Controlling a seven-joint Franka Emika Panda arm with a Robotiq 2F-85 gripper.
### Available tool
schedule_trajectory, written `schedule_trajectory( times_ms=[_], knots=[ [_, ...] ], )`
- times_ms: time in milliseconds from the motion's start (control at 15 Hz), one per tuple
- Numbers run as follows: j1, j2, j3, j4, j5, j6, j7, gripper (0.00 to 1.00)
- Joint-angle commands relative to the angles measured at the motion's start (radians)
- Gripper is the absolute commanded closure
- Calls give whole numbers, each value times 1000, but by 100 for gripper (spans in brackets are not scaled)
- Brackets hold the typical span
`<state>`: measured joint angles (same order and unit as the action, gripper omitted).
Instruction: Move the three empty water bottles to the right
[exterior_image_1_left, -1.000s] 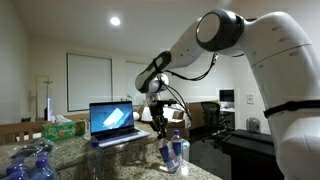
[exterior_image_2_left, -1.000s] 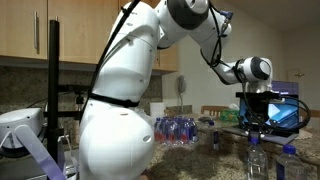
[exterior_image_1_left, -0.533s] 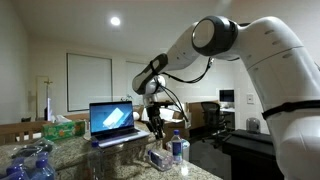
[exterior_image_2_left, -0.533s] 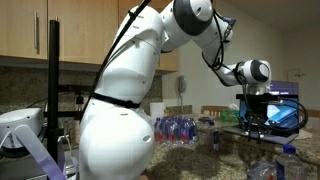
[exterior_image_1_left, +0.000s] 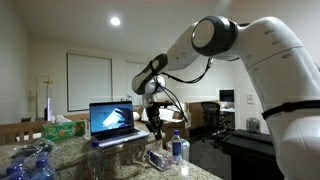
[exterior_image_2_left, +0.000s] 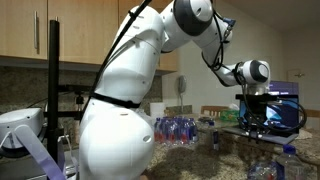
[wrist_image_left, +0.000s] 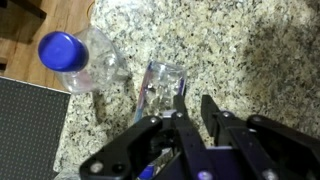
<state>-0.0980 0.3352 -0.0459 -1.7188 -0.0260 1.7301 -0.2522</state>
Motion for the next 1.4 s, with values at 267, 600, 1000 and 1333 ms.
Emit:
schedule_trajectory(
  times_ms=[267,600,1000,1333],
  knots=[
    [6,88,5,81,10,77,71,31],
    [-13,129,12,81,92,160,85,2],
    [-107,-72,-56,-253,104,370,29,0],
    [-133,-158,-88,-388,93,665,14,0]
  ],
)
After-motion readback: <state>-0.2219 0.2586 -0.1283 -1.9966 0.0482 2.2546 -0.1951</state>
